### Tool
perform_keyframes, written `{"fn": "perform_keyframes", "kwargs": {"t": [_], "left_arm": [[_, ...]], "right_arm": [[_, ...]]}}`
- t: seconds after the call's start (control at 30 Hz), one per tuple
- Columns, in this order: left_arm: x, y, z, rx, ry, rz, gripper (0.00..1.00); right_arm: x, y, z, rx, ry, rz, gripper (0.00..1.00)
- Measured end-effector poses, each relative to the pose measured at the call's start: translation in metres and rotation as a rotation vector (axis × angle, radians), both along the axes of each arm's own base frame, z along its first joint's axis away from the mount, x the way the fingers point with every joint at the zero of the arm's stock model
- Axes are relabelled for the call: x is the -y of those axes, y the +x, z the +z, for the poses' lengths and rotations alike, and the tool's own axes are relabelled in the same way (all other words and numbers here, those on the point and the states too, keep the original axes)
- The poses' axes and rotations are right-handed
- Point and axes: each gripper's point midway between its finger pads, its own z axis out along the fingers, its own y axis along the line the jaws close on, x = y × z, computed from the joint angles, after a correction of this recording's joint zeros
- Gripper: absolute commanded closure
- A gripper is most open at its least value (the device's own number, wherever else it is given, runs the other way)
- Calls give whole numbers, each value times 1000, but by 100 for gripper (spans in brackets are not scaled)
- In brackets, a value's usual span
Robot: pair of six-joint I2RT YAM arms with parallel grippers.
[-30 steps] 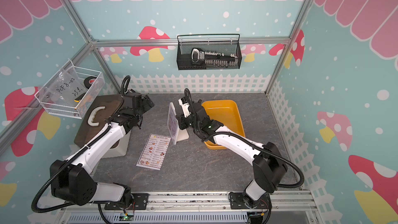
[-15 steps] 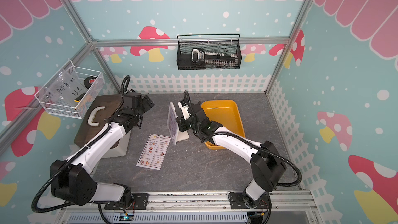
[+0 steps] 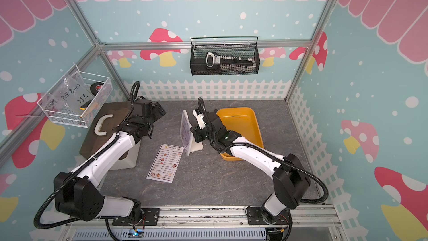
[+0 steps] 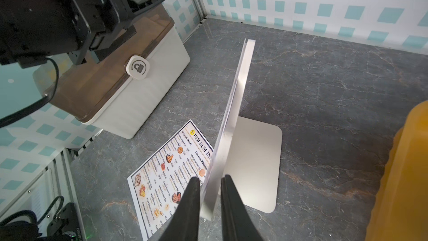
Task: Replace the menus in the menu holders
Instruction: Insert the menu into the menu holder.
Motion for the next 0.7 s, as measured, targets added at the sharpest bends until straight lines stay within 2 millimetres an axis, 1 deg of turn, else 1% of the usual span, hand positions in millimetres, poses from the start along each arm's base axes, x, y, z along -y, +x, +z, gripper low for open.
{"fn": "perform_keyframes", "kwargs": {"t": [0.03,0.2,0.3,0.37,0.57,0.63,0.7], "left_arm": [[0,0,0,1,1,1,3],[-2,-2,4,9,4,9,3],[-3,-3,6,14,5,12,2],[-4,-4,8,17,8,11,3],[-7,-8,17,35,17,17,3],[-8,-10,20,40,20,17,3],[-9,-11,21,40,25,19,2]], "right_arm": [[1,1,1,4,-13,-4,63],[5,8,18,32,-66,-21,53],[1,11,19,26,-93,-12,49],[-3,12,11,5,-114,2,47],[-6,9,-30,-90,-195,34,45],[-5,7,-35,-105,-206,38,45],[-4,7,-36,-108,-211,36,45]]}}
